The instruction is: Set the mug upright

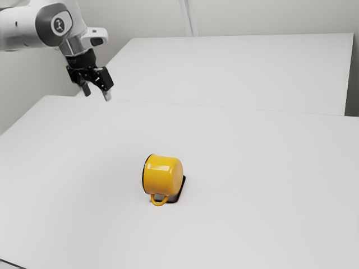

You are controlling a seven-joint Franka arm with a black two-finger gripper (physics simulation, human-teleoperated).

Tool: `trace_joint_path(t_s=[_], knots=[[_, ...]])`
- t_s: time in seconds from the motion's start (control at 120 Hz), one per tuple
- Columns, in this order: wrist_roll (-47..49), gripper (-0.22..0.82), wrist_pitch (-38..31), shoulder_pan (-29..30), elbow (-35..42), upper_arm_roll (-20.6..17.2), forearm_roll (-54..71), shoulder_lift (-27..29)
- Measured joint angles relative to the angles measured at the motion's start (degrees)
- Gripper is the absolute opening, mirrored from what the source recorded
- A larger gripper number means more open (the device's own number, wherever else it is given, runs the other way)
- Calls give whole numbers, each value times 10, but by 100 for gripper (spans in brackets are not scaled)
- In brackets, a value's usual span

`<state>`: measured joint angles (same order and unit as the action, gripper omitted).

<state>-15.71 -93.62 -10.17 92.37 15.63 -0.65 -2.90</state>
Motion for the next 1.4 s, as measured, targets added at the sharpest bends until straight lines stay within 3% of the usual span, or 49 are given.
trace_joint_path(t_s=[0.342, 0.567, 0.842, 1.192, 1.4], knots=[[-8, 59, -53, 3, 140, 8, -77, 95], [-4, 59, -77, 3, 228, 17, -185, 114], [-35, 59, -38, 5, 250, 62, -350, 52], [-104, 59, -14, 17, 287, 68, -475, -15], [-147, 59, -38, 6, 294, 69, -510, -42]])
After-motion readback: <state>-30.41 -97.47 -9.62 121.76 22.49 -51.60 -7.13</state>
